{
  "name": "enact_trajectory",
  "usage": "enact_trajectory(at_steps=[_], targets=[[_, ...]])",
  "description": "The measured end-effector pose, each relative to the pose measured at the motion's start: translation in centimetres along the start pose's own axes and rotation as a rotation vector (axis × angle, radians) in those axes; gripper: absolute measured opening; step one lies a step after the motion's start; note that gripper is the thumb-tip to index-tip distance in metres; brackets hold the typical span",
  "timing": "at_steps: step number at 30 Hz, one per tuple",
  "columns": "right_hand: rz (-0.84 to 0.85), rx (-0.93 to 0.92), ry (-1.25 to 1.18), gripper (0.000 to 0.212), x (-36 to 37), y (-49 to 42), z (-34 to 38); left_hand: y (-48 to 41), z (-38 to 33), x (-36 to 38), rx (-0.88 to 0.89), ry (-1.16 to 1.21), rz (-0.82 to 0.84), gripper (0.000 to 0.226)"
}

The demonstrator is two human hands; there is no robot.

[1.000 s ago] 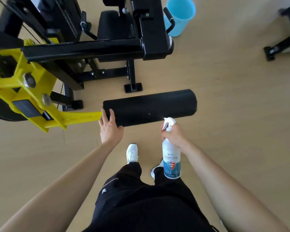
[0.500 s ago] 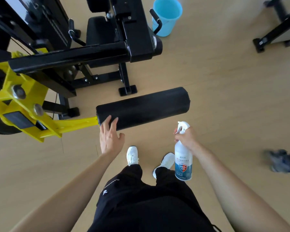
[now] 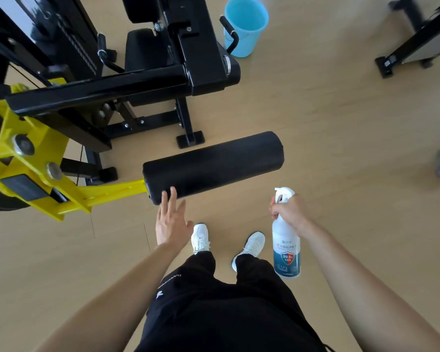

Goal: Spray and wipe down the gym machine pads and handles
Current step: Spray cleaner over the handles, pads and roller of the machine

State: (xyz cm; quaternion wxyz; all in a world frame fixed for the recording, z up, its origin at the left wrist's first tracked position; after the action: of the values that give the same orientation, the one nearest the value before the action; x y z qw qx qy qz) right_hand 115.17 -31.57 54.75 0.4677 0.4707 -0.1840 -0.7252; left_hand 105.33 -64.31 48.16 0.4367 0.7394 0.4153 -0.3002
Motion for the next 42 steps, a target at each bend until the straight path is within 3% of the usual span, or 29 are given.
enact_trajectory(at_steps=[3,6,13,19,23,32,36,38,40,42], targets=[[0.068,-0.067,0.108,0.026,1.7,0.3,1.8,2.7,1.1,2.3,-0.039,0.065,0.102,0.074],[0.103,-0.137,0.175,0.034,3.9,0.7,3.8,2.4,2.0,-0.1,-0.096,0.132,-0.025,0.068],[0.122,-0.110,0.229,0.021,9.5,1.9,7.6,-2.0,3.0,-7.3,-0.071,0.148,-0.240,0.072],[0.186,-0.231,0.303,0.024,12.7,2.6,9.9,-3.1,3.4,-5.5,-0.088,0.171,-0.096,0.086],[0.064,-0.125,0.328,0.010,11.7,1.6,8.1,-2.8,3.2,-5.5,-0.127,0.199,-0.098,0.083],[-0.145,0.094,0.057,0.027,3.3,-0.6,2.7,-2.8,3.5,-5.5,-0.103,0.171,-0.107,0.081],[-0.199,0.177,-0.034,0.056,0.4,-0.6,0.4,-3.0,3.3,-5.5,-0.112,0.163,-0.110,0.080],[-0.162,0.172,-0.082,0.048,0.4,-0.8,0.1,-3.0,3.2,-5.5,-0.120,0.161,-0.110,0.080],[-0.108,0.112,-0.155,0.023,0.9,-1.0,0.7,-3.0,3.2,-5.5,-0.128,0.157,-0.110,0.080],[-0.029,0.038,-0.177,0.020,1.7,-1.3,1.2,-3.0,3.0,-5.5,-0.127,0.158,-0.110,0.079]])
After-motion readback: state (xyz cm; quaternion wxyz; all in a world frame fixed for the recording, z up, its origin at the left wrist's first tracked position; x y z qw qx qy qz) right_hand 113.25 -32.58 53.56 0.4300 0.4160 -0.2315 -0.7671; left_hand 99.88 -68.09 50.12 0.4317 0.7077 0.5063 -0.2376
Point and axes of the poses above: each hand's wrist, its own y-axis away from the middle knuckle, its own x-axis out of the palm, z = x × y, the point moved 10 cm from there along -y, towards the middle knuckle, and after that the axes turned 6 degrees about y, right-handed, at the moved point
